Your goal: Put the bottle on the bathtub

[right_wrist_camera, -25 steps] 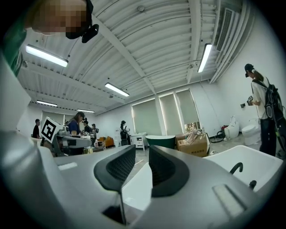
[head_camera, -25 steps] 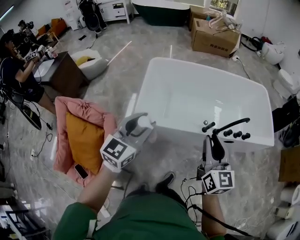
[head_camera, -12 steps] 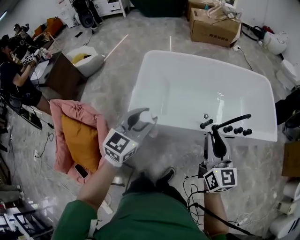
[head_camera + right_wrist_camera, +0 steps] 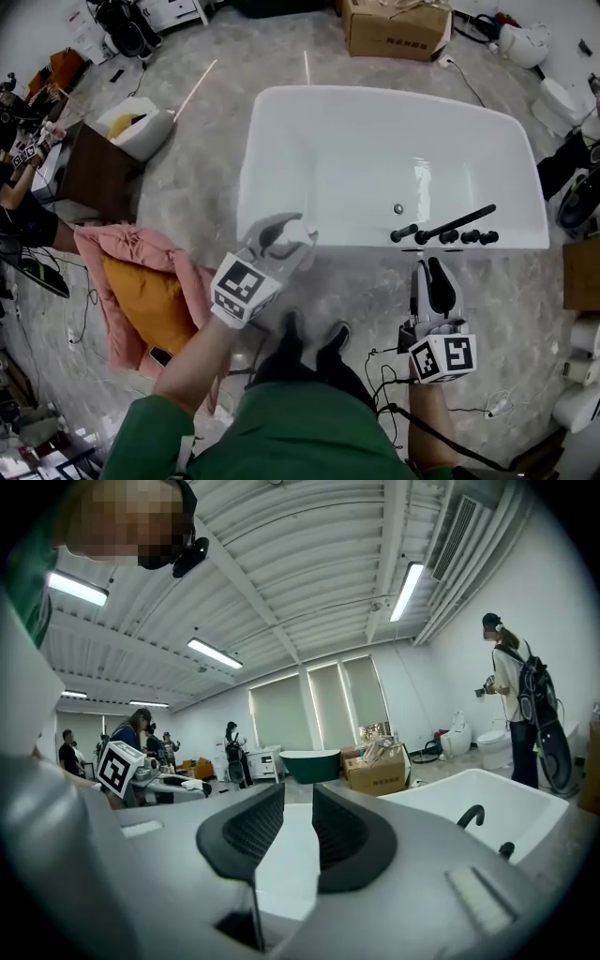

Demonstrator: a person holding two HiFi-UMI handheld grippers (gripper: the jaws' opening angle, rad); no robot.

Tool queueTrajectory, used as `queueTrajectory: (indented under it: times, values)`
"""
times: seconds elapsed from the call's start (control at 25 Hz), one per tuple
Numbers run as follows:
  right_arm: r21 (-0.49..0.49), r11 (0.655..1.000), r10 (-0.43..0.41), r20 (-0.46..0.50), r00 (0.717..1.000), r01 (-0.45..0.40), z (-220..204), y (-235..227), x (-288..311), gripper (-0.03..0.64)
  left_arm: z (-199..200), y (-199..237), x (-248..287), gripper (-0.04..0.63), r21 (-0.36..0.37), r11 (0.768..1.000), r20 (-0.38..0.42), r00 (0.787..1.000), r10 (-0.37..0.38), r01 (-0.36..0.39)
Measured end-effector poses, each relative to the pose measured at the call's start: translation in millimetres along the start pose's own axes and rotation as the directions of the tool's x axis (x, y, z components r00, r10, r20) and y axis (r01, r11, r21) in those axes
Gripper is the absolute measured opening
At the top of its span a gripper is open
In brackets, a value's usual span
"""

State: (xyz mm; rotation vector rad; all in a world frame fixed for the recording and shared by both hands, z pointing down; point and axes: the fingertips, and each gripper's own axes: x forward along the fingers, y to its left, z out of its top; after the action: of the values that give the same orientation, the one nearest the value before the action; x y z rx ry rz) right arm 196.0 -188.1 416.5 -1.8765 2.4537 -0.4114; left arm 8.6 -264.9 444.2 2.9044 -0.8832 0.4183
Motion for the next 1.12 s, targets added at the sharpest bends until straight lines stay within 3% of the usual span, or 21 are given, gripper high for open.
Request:
queueTrajectory:
  times: [0.36,1.12]
  values:
    - [0.024,0.993,-0.112,-0.028,0.993,0.113,-21.8,-25.4,16.9,0.078,-29.7,20.3,46.7,0.161,0.062,0.995,-0.042,0.996,-0.079,0.082]
    - [0.031,0.99,-0.131,-0.13,0.983,0.136,-85.5,-53.3,40.1,0.078,-118.3,49.2,108.9,0.163,0.041,0.994,-0.127,0.987,-0.095,0.101]
